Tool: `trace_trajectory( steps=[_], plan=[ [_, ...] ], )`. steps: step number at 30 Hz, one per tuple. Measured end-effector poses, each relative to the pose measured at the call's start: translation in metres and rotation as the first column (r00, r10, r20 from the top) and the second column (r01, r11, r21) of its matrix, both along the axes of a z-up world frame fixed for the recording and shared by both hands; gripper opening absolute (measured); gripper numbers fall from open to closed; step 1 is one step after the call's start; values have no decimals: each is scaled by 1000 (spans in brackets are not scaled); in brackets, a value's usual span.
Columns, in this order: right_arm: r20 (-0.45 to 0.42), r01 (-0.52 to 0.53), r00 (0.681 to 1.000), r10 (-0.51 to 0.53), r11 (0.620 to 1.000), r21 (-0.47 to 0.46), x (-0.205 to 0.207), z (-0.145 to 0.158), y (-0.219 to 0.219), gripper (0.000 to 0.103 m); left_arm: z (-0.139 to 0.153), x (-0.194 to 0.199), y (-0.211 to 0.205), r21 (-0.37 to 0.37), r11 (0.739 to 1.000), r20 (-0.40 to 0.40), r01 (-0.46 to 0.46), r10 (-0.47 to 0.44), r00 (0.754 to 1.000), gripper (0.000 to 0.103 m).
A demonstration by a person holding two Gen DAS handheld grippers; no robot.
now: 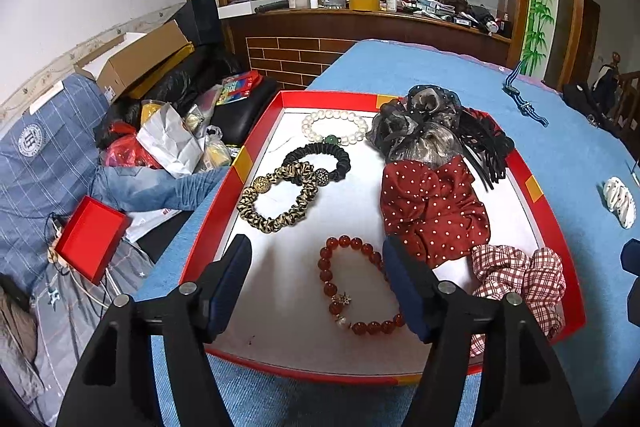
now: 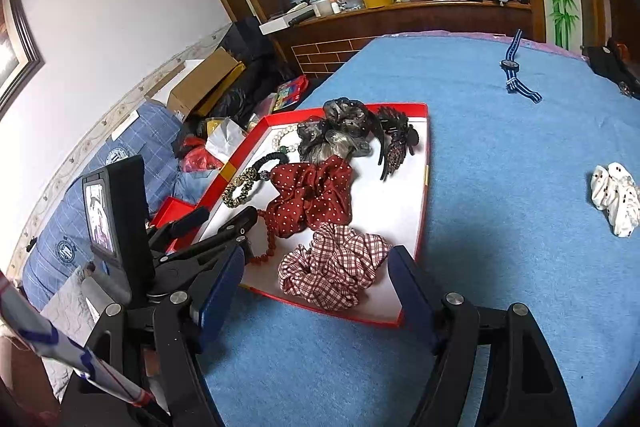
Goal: Organize jewelry
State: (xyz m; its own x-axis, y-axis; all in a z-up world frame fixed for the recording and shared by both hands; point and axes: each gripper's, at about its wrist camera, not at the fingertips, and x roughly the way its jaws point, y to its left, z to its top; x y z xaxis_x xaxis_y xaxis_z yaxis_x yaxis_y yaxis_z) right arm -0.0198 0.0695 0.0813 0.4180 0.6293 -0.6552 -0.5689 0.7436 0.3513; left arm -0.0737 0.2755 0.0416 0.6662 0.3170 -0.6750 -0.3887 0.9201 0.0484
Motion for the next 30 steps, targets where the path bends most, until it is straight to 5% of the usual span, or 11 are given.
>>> trace_trajectory(
  steps=[8,15,22,30],
  plan=[
    [39,40,998,-39,999,-23,-12,0,-16,92,13,-13,-13,33,999,22,-22,21,1000,89],
    [111,89,990,-82,994,-59,-32,8,-33,94,41,-42,-24,115,987,95,-109,99,991,100],
    [150,115,983,-103,991,-71,-51,4,-44,95,51,-67,-25,121,981,101,-151,139,985,100],
    [196,122,975,-105,990,-76,-69,-1,-44,95,48,-93,-41,249,938,111,-241,220,969,100]
  ],
)
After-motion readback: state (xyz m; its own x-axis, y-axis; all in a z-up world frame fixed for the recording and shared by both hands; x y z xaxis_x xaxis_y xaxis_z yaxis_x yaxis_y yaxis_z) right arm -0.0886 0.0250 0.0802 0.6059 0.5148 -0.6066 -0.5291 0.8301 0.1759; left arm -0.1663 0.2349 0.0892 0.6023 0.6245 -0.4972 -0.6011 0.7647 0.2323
